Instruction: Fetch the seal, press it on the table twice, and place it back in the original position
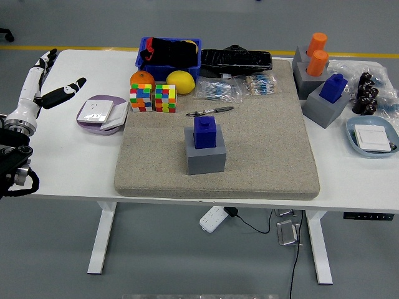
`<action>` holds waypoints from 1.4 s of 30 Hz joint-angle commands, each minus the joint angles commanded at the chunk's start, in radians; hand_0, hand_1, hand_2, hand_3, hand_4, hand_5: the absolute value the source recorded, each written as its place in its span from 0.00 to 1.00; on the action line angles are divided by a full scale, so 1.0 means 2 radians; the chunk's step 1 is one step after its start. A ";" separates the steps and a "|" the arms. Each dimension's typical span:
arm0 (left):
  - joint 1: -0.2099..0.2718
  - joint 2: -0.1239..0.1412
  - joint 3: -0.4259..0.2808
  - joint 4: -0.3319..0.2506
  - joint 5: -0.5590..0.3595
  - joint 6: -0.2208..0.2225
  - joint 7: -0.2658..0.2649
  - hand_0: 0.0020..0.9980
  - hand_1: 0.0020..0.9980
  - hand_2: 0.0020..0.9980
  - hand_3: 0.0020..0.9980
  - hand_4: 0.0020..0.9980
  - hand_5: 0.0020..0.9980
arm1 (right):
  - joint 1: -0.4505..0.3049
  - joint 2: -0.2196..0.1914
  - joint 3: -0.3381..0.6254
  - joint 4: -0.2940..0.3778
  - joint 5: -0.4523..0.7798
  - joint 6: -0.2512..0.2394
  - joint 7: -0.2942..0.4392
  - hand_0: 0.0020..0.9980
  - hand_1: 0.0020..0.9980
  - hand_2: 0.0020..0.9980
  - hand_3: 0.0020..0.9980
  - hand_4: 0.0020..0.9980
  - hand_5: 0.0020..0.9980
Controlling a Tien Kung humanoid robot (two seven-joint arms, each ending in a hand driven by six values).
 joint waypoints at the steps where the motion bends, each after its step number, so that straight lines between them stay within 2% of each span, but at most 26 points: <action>1: 0.000 0.000 0.001 0.000 0.000 0.000 0.000 1.00 1.00 0.99 0.98 0.87 0.36 | 0.000 0.000 -0.001 0.000 0.001 0.000 0.000 0.80 0.71 0.71 0.67 0.77 0.56; 22: -0.006 -0.004 0.000 -0.001 0.001 0.000 0.001 1.00 1.00 0.99 0.98 0.86 0.35 | 0.002 -0.002 -0.003 0.001 0.001 0.001 0.000 0.80 0.71 0.71 0.67 0.77 0.56; 42: -0.001 -0.007 0.008 -0.001 0.000 -0.001 0.003 1.00 1.00 0.99 0.98 0.86 0.34 | -0.005 0.000 -0.001 0.001 0.000 0.001 0.000 0.80 0.71 0.71 0.66 0.77 0.56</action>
